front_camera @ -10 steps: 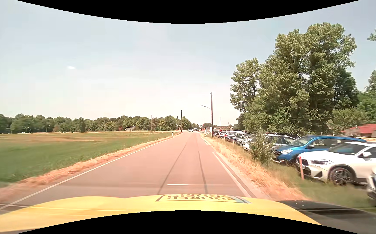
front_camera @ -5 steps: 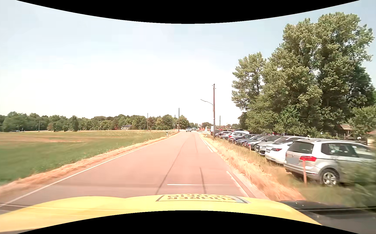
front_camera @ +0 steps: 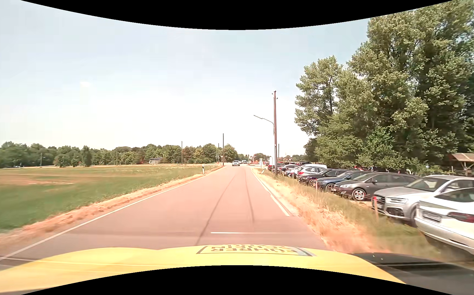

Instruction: Follow the waypoints while adhering to traffic rules and regulations

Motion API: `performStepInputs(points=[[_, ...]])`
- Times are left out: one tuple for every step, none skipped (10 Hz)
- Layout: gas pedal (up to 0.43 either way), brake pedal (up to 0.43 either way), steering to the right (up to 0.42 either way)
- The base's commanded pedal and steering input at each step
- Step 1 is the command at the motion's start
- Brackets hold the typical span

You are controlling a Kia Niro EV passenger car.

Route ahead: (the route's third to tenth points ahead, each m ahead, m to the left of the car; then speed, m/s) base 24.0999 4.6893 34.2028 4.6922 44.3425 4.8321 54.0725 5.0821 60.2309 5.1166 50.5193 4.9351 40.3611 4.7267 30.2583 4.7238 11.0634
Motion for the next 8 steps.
performStepInputs(points=[[0.087,0.000,0.001],[0.098,0.000,0.001],[0.098,0.000,0.001],[0.098,0.000,0.000],[0.098,0.000,0.000],[0.098,0.000,0.000],[0.087,0.000,-0.001],[0.079,0.000,-0.005]])
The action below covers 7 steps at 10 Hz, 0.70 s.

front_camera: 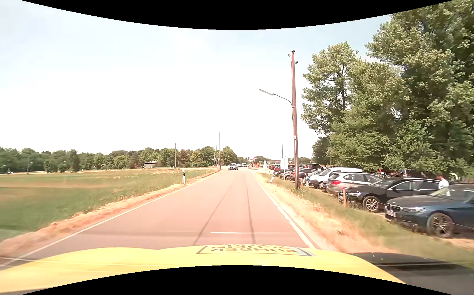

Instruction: Follow the waypoints while adhering to traffic rules and regulations

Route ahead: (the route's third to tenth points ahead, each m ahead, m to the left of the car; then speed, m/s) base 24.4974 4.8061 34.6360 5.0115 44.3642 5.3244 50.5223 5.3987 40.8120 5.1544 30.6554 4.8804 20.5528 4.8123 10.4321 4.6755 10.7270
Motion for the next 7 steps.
performStepInputs(points=[[0.067,0.000,-0.008],[0.067,0.000,-0.007],[0.067,0.000,-0.006],[0.067,0.000,-0.005],[0.067,0.000,-0.004],[0.067,0.000,-0.002],[0.067,0.000,-0.001]])
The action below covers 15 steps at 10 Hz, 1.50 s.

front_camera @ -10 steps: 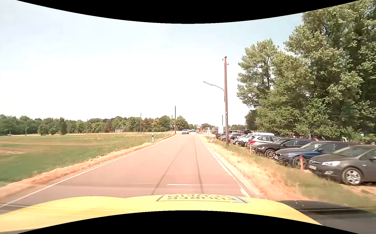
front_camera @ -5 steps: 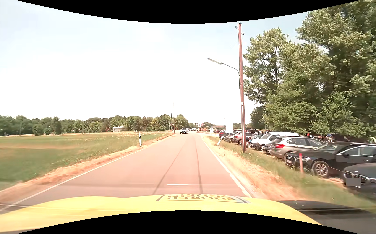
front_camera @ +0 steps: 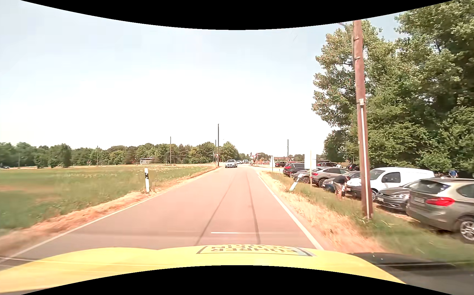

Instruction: Follow the waypoints while adhering to traffic rules and regulations

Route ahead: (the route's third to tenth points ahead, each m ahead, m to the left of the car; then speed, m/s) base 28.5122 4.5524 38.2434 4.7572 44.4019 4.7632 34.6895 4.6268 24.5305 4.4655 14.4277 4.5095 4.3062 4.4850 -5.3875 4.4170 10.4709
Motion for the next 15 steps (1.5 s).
performStepInputs(points=[[0.067,0.000,-0.001],[0.047,0.000,-0.001],[0.039,0.000,0.000],[0.020,0.000,0.002],[0.020,0.000,0.004],[0.020,0.000,0.004],[0.020,0.000,0.005],[0.000,0.000,0.005],[0.000,0.000,0.005],[0.000,0.000,0.005],[0.000,0.000,0.004],[0.000,0.000,0.002],[0.000,0.000,0.000],[0.000,0.000,0.001],[0.000,0.006,0.001]])
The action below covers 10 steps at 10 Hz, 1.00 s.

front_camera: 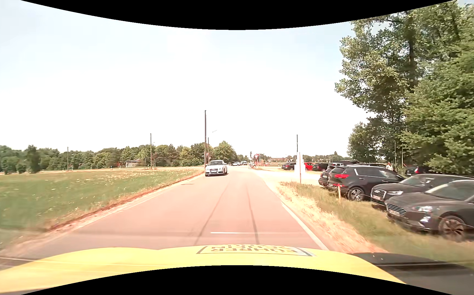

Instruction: Follow the waypoints while adhering to traffic rules and regulations

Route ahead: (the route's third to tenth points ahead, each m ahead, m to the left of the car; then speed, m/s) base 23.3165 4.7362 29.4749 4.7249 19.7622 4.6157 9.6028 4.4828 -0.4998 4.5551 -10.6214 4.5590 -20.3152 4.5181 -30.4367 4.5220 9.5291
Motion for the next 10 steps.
performStepInputs(points=[[0.000,0.067,0.001],[0.000,0.140,0.001],[0.000,0.159,0.000],[0.000,0.189,0.001],[0.000,0.220,0.001],[0.000,0.232,0.001],[0.000,0.238,0.003],[0.000,0.244,0.003],[0.000,0.244,0.004],[0.000,0.238,0.006]])
